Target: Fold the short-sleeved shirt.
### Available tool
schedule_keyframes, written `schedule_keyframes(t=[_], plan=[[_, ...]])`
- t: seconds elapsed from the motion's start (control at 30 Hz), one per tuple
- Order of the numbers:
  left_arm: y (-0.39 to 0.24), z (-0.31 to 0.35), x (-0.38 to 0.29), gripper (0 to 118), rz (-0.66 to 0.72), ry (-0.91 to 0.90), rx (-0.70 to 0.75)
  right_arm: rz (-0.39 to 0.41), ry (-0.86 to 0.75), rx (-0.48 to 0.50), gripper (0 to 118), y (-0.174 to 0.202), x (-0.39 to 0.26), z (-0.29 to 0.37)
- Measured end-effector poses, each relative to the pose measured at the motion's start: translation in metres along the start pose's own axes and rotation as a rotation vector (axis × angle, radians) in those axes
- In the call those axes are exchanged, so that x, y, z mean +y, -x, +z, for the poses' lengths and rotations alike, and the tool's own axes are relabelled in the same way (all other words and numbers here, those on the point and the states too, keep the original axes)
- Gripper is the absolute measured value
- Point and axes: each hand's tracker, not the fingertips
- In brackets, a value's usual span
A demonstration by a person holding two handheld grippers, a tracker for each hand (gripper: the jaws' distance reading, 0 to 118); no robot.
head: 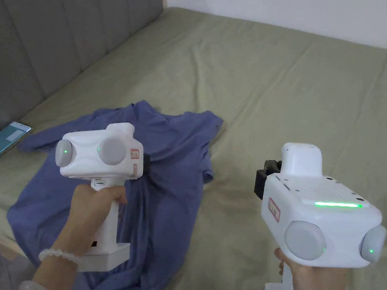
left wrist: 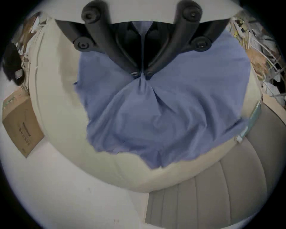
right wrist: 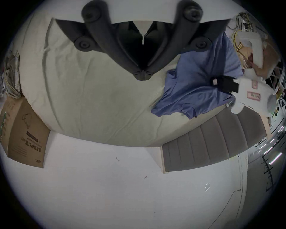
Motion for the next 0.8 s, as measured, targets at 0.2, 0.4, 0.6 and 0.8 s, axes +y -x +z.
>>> schedule_keyframes(t=[0.2,0.4,0.6,0.8], plan=[[-0.066,0.058,0.023,0,-0.156,-0.129,-0.071,-0.056,-0.060,-0.028,1,-0.025,0.008,0.033],[-0.168,0.106,0.048,0,-0.307,-0.246,-0.232,-0.096,-0.142,-0.122,1,-0.073,0.015,0.081],[-0.293,0.146,0.023,0,-0.509,-0.286,-0.504,-0.214,-0.222,-0.303,1,-0.147,0.013,0.144],[-0.375,0.164,-0.038,0,-0.644,-0.251,-0.763,-0.282,-0.256,-0.496,1,-0.214,-0.005,0.204]])
